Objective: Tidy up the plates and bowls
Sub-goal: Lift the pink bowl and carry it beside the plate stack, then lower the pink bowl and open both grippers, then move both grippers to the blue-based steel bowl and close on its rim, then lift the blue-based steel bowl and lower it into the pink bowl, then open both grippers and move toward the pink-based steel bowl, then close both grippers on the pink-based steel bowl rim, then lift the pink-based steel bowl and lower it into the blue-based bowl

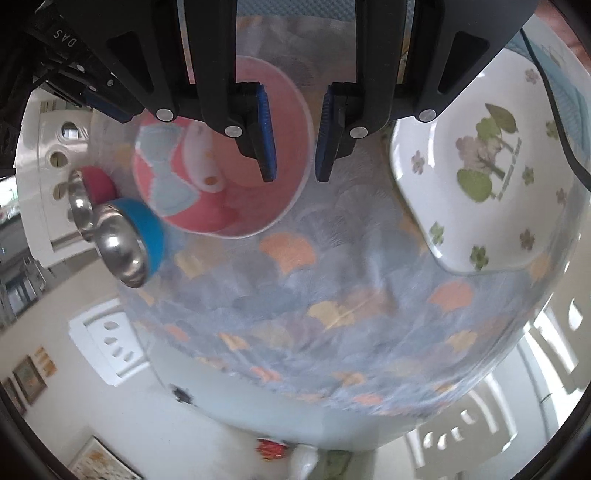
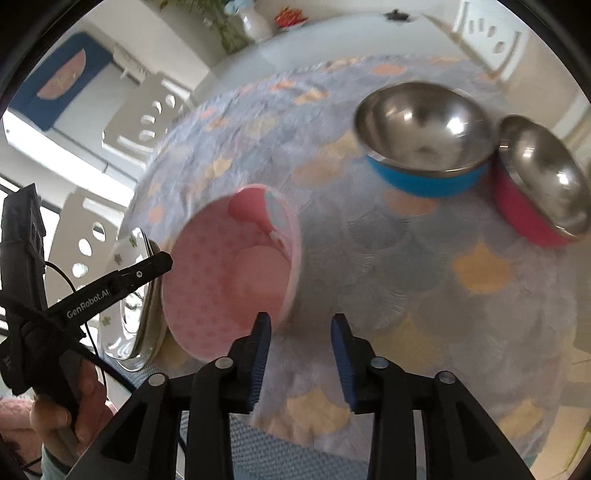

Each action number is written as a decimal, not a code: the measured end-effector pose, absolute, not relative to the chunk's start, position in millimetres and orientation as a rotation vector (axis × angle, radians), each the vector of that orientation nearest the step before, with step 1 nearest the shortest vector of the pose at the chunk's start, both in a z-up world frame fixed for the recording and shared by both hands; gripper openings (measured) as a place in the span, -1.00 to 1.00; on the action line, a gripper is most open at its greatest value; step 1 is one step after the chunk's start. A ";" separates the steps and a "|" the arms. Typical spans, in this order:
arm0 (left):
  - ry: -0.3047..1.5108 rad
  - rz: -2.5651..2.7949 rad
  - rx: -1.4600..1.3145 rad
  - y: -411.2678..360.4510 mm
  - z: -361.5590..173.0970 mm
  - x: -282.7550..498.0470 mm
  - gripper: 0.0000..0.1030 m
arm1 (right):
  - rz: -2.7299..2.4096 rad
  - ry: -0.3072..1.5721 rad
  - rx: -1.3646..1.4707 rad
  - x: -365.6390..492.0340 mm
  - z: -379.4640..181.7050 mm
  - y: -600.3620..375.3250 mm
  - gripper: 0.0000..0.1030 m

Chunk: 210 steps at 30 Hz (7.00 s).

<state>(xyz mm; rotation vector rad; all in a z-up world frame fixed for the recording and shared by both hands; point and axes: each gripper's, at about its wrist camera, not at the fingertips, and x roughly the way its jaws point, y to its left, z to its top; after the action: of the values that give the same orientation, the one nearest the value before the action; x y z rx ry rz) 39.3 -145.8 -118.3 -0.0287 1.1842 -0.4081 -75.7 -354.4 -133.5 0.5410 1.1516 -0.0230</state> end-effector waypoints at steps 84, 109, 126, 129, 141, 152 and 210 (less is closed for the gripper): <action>1.326 -0.604 -0.054 -147.2 -126.7 8.1 -0.58 | -0.238 1.121 0.617 -69.9 -115.1 -304.2 -0.53; 1.296 -0.523 -0.008 -123.7 -122.9 7.5 -0.50 | -0.230 1.119 0.622 -70.1 -118.9 -306.0 -0.53; 1.076 -0.854 0.128 -262.2 -18.3 8.6 -0.24 | -0.416 0.869 0.753 -141.9 -55.5 -415.8 -0.16; 1.124 -0.913 0.167 -313.9 -26.7 18.1 0.22 | -0.504 0.827 0.813 -157.9 -56.4 -448.3 0.01; 1.369 -0.894 0.348 -446.5 -115.0 52.8 0.13 | -0.668 0.862 0.982 -146.1 -116.1 -531.5 0.01; 1.485 -0.872 0.448 -472.9 -168.5 53.3 -0.53 | -0.671 0.942 0.975 -119.2 -157.0 -544.7 -0.13; 1.301 -0.477 -0.010 -161.9 -94.5 8.6 -0.75 | -0.226 1.198 0.493 -52.6 -96.7 -308.9 -0.60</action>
<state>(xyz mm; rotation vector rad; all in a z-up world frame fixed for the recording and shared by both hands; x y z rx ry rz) 8.6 -161.9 -94.5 -0.0105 1.3013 -0.4769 -52.6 -308.9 -96.7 0.4927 1.1976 -0.2263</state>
